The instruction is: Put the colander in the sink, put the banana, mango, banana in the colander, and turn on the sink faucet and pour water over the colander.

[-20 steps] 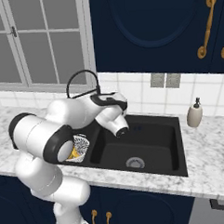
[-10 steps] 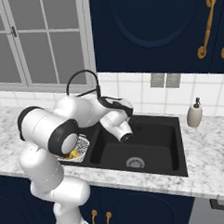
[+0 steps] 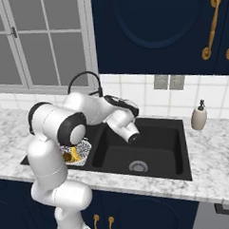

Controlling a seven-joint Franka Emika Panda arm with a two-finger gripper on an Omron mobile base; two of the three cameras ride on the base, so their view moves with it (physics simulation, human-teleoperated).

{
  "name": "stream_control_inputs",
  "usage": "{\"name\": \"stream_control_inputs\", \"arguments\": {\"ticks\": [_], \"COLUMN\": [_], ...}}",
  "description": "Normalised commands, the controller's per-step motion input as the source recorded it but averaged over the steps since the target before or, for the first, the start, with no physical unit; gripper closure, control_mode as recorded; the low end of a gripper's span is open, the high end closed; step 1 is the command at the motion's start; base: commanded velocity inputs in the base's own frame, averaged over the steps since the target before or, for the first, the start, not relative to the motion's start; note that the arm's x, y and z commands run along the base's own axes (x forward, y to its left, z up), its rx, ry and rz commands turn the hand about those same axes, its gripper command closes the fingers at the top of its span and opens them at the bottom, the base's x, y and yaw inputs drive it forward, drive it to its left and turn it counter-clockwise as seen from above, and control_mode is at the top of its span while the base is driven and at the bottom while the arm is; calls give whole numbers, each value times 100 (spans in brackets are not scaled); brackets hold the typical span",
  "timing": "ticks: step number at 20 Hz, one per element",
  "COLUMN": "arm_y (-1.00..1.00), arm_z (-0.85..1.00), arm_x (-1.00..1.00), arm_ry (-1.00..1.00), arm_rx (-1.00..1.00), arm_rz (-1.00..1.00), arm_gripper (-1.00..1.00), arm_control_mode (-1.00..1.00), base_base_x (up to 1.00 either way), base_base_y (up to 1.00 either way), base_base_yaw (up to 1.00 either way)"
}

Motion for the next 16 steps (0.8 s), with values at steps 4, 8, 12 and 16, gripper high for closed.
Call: {"name": "stream_control_inputs", "arguments": {"ticks": [4, 8, 12, 16], "arm_y": [22, 7, 0, -5], "arm_z": [-5, -20, -36, -46], "arm_x": [43, 45, 53, 53], "arm_ry": [3, 0, 0, 0], "arm_rx": [-9, -8, -6, -1], "arm_rz": [-6, -3, 0, 0], "arm_gripper": [-100, -100, -100, -100], "arm_control_mode": [-100, -100, -100, -100], "base_base_x": [0, 0, 0, 0], "base_base_y": [0, 0, 0, 0], "base_base_yaw": [0, 0, 0, 0]}}
